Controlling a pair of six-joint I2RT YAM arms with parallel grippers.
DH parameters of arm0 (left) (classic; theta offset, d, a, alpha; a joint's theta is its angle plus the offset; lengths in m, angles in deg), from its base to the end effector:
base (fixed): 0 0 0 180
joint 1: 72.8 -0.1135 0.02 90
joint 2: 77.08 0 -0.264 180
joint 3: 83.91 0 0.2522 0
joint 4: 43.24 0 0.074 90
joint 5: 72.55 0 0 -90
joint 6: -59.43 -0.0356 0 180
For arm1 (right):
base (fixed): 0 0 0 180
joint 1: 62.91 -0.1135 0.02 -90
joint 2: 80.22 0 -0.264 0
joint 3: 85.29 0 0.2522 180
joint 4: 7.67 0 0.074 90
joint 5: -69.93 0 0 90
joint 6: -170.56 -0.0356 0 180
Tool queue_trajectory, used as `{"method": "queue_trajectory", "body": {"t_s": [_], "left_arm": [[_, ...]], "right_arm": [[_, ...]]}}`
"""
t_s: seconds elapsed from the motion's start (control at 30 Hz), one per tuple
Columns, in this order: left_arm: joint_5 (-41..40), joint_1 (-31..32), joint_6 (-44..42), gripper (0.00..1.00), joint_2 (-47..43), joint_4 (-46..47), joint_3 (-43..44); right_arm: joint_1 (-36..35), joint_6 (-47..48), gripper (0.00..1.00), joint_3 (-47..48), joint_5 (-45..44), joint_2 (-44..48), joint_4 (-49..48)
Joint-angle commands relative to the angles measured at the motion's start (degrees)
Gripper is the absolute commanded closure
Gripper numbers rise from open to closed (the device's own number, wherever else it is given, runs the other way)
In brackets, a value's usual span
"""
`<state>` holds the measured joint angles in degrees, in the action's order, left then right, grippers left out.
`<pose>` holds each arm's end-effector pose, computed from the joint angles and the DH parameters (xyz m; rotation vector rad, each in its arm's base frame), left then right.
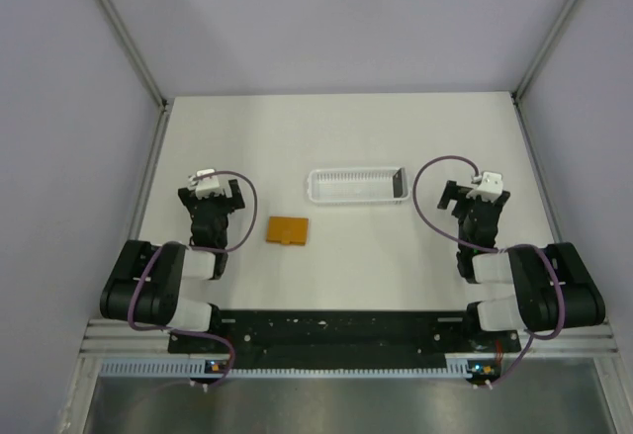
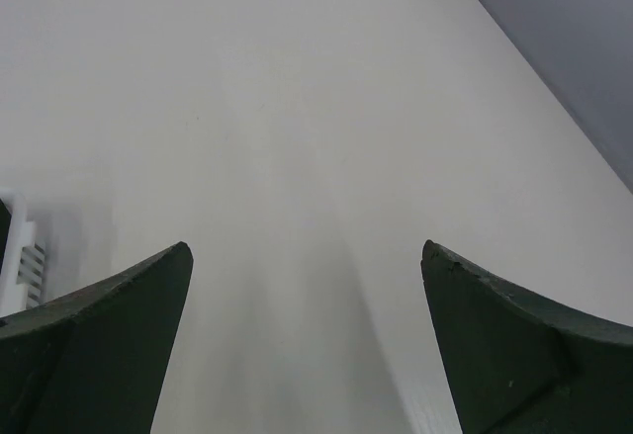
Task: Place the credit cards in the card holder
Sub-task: Move the card holder to the corner of the board.
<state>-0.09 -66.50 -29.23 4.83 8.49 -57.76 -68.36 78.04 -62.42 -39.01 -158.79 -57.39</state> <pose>0.2322 -0.0148 0.1588 -0.1629 1.6318 0.1491 0.2170 0.0091 0.1527 0.2061 1.6596 -0.1717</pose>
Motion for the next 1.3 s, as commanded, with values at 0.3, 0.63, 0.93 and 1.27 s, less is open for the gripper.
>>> {"method": "queue_trajectory", "body": {"t_s": [0.3, 0.63, 0.93, 1.27], "left_arm": [[0.5, -0.2, -0.6, 0.01, -0.1, 2.5, 1.2], [-11.2, 2.9, 6.3, 0.01, -13.3, -30.5, 14.9], [3.8, 2.8, 17.8, 0.01, -13.6, -56.4, 26.3], [27.6, 4.5, 17.7, 0.31, -6.2, -55.7, 28.5]], "right_arm": [[0.4, 0.3, 0.01, 1.4, 0.5, 0.0, -2.3], [0.2, -8.9, 0.01, 12.2, -3.1, 18.0, 33.8], [0.1, -20.1, 0.01, 21.0, 9.4, 23.9, 59.1], [-9.0, -28.9, 0.04, 21.2, 20.5, 29.6, 70.5]]}}
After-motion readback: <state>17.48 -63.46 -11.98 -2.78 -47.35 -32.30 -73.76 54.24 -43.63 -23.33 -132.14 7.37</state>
